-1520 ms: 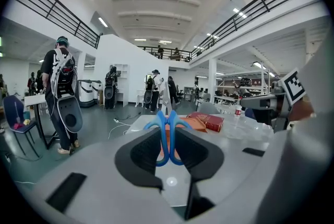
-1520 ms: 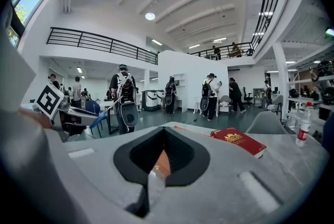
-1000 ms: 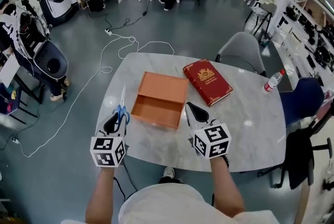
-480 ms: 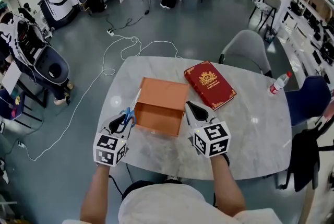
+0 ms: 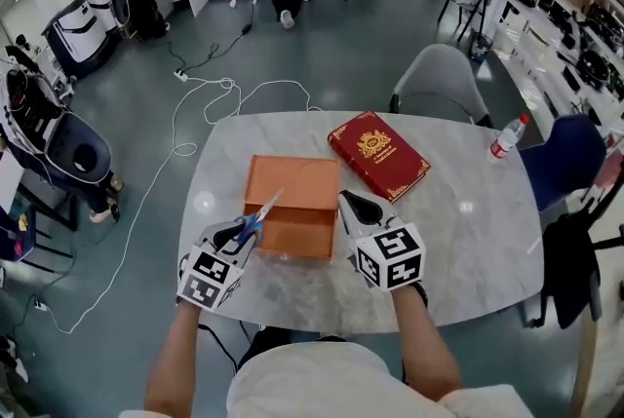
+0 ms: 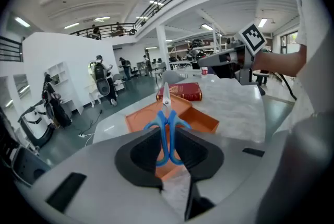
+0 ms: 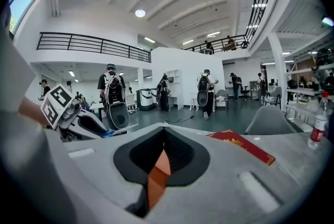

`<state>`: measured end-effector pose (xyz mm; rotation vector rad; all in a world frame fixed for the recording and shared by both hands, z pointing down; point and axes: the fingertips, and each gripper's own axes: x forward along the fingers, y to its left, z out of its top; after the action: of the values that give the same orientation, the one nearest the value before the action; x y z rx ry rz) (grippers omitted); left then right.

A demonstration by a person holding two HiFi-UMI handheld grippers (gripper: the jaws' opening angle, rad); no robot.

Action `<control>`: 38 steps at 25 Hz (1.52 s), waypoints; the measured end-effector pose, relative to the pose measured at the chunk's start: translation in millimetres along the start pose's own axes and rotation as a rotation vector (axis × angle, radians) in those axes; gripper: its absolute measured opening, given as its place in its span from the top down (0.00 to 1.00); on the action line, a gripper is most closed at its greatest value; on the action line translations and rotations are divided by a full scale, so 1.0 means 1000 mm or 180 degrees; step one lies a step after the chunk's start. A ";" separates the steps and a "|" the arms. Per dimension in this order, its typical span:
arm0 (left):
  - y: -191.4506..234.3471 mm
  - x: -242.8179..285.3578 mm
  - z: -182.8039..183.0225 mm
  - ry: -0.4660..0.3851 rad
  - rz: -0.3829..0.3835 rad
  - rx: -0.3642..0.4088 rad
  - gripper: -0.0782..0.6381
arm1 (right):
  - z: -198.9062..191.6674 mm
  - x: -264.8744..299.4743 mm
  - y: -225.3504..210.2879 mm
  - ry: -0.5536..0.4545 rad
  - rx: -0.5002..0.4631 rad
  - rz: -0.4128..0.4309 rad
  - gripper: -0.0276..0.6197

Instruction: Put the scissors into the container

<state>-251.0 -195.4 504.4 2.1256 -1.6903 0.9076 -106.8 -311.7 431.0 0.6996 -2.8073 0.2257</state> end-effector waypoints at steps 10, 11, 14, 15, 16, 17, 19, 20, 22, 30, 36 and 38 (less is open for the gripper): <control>-0.005 0.031 -0.008 0.0261 -0.0699 0.0903 0.78 | 0.002 0.010 0.001 0.0000 0.0091 -0.0375 0.95; -0.005 0.033 -0.009 0.0285 -0.0752 0.0969 0.78 | 0.002 0.011 0.001 -0.0003 0.0103 -0.0414 0.95; -0.003 0.042 -0.015 0.0356 -0.0895 0.1123 0.78 | 0.002 0.014 0.002 -0.0007 0.0135 -0.0511 0.95; -0.003 0.045 -0.016 0.0377 -0.0940 0.1175 0.78 | 0.001 0.016 0.002 -0.0006 0.0144 -0.0540 0.95; -0.003 0.049 -0.018 0.0399 -0.0983 0.1233 0.78 | 0.001 0.017 0.002 -0.0003 0.0153 -0.0566 0.95; -0.004 0.052 -0.020 0.0420 -0.1025 0.1292 0.78 | 0.000 0.018 0.002 0.0004 0.0159 -0.0589 0.95; -0.005 0.058 -0.023 0.0460 -0.1104 0.1391 0.78 | -0.002 0.021 0.003 0.0023 0.0158 -0.0631 0.95; -0.006 0.061 -0.024 0.0476 -0.1142 0.1427 0.78 | -0.003 0.021 0.003 0.0034 0.0156 -0.0654 0.95; -0.008 0.066 -0.025 0.0505 -0.1217 0.1489 0.78 | -0.004 0.021 0.002 0.0058 0.0165 -0.0706 0.95; -0.013 0.090 -0.040 0.0689 -0.1439 0.1725 0.78 | -0.010 0.012 -0.008 0.0080 0.0215 -0.0908 0.95; -0.018 0.105 -0.047 0.0795 -0.1496 0.1827 0.78 | -0.015 0.000 -0.015 0.0092 0.0263 -0.1048 0.95; -0.021 0.109 -0.050 0.0846 -0.1515 0.1848 0.78 | -0.017 -0.004 -0.017 0.0087 0.0283 -0.1079 0.95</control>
<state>-233.5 -245.1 614.0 2.4447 -0.7886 1.5587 -92.5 -321.1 447.4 1.1656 -2.6110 0.2946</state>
